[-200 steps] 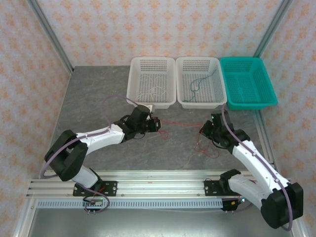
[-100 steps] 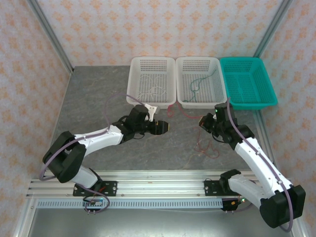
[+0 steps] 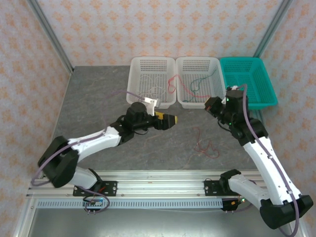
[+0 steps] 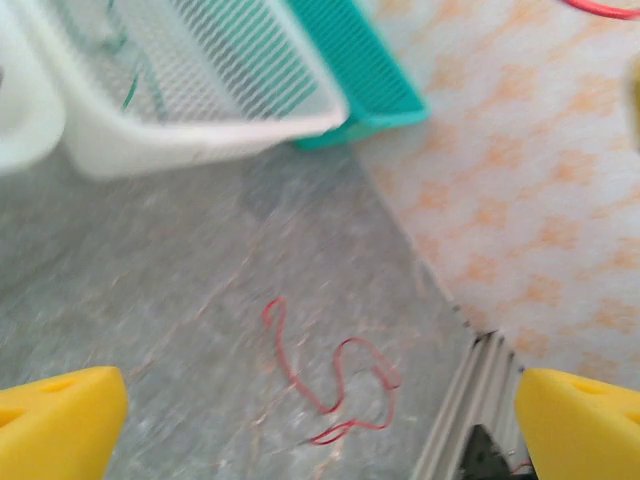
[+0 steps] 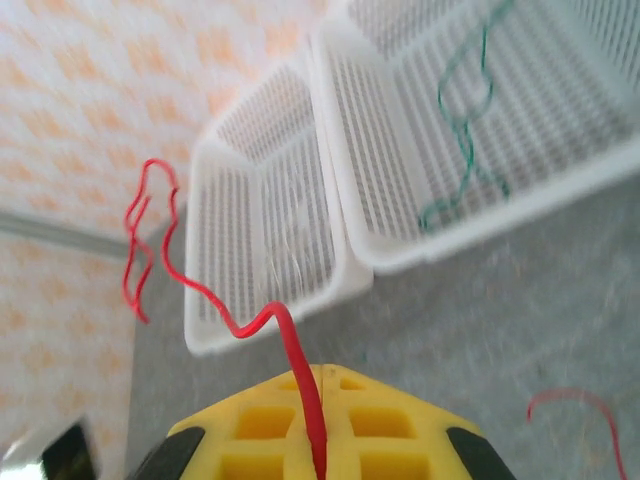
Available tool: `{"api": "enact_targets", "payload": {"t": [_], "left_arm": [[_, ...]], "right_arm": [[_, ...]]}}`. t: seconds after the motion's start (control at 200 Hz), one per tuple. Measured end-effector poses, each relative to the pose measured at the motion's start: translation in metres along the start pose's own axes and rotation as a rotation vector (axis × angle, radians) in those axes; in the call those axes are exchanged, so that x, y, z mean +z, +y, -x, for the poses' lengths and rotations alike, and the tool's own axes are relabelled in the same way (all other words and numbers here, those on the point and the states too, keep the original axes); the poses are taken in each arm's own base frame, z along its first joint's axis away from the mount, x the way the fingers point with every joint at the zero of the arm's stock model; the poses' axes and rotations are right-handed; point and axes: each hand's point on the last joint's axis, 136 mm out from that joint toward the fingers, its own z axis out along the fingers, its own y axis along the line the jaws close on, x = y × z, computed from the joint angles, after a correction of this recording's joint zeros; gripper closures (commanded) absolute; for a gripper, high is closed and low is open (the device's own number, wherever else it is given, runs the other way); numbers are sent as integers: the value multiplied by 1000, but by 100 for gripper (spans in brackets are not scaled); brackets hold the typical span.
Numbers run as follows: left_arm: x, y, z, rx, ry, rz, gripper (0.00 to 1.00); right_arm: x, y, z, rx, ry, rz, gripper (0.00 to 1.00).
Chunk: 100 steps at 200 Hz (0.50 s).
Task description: Untangle the cables
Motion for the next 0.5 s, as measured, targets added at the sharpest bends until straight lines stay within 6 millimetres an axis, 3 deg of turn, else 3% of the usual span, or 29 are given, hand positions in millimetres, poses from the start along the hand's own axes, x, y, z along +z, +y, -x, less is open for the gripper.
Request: {"api": "enact_targets", "payload": {"t": [0.115,0.205,0.355,0.5], "left_arm": [[-44,-46,35,98,-114,-76,0],[-74,-68,51,149,-187,-90,0],[-113,-73,62,205,-261,-25,0],[-133,-65,60,242,-279,52,0]], "right_arm": [[-13,2,55,8,-194,-46,100],[-11,-18,96,59,-329,-118,100],[12,-81,149,228,-483,-275,100],[36,-150,177,384,-561,-404,100]]}}
